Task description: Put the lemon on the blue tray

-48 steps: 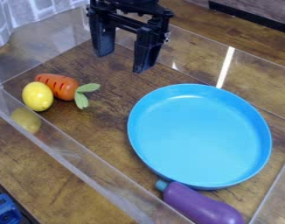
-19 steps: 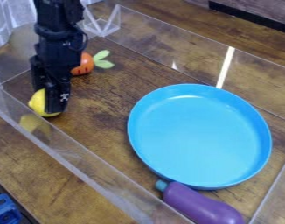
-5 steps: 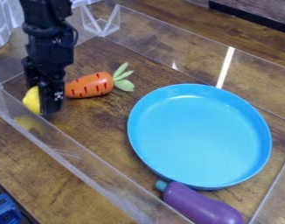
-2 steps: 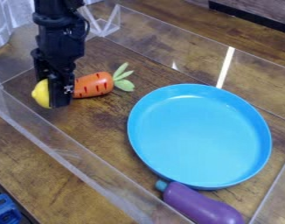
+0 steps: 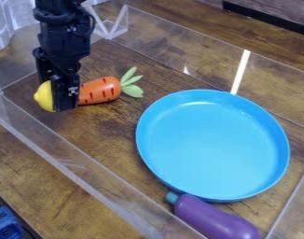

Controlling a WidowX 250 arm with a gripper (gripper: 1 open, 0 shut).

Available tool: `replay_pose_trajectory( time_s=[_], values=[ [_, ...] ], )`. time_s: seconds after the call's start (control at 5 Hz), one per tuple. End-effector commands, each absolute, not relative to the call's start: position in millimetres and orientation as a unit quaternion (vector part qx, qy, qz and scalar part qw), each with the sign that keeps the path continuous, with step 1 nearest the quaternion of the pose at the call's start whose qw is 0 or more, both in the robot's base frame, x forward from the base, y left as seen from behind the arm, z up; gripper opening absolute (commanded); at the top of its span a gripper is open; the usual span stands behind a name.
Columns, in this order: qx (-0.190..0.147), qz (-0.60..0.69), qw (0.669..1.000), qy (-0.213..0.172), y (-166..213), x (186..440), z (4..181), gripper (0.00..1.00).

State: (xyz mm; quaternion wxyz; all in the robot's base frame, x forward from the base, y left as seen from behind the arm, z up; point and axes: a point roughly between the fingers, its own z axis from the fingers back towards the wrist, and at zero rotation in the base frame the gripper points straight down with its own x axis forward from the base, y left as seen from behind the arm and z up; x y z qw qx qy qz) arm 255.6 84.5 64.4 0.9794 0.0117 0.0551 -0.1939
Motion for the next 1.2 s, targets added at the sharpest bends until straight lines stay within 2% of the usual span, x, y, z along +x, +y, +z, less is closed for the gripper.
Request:
replay_pose_trajectory(
  time_s=[0.0, 1.0],
  values=[
    [0.027, -0.204, 0.978, 0.013, 80, 268, 89.3, 0.00],
    [0.010, -0.222, 0.975, 0.001, 63, 265, 101.1, 0.00]
  ],
)
